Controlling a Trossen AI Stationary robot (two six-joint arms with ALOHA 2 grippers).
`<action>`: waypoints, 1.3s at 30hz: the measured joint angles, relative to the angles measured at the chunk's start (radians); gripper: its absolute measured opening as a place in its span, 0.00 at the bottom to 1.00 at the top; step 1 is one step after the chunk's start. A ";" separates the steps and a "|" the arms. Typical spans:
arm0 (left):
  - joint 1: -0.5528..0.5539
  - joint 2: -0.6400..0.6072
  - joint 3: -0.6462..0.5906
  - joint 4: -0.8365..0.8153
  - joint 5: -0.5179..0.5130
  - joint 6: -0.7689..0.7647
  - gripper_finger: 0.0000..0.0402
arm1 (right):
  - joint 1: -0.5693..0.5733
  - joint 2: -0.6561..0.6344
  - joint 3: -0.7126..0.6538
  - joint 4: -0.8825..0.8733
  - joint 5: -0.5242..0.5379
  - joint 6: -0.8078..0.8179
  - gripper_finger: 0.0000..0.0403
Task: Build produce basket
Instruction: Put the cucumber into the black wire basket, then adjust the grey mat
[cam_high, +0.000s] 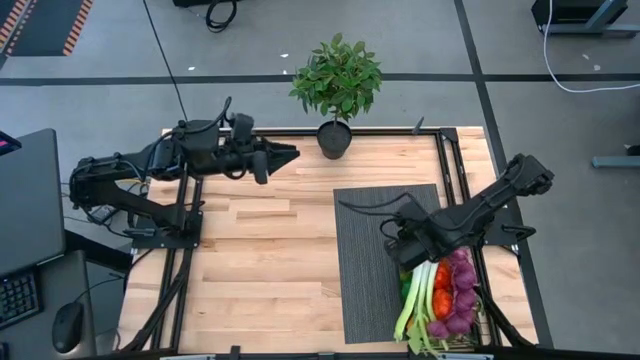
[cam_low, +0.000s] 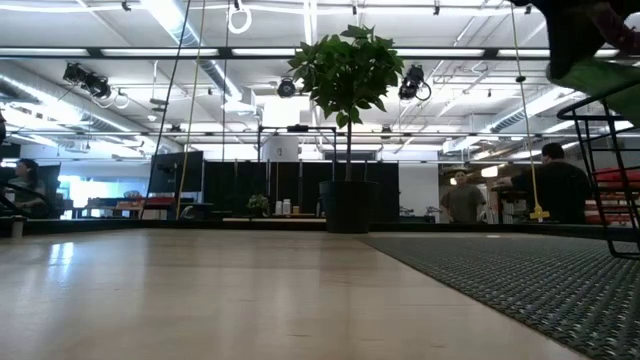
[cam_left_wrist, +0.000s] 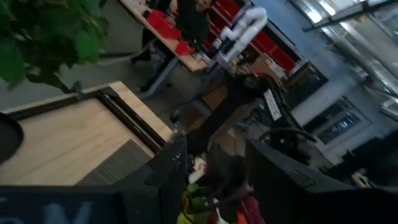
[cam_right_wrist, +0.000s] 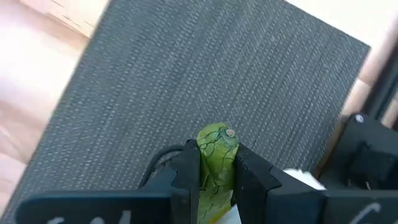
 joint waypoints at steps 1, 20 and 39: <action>-0.002 0.000 0.000 -0.001 0.018 0.001 0.43 | 0.001 0.007 0.000 -0.008 -0.001 0.018 0.19; -0.011 0.000 0.000 -0.010 0.156 0.045 0.43 | 0.008 0.173 0.045 0.002 -0.148 0.028 0.23; 0.026 -0.008 0.000 0.038 0.155 -0.042 0.43 | -0.053 0.023 0.054 -0.098 0.054 -0.138 0.71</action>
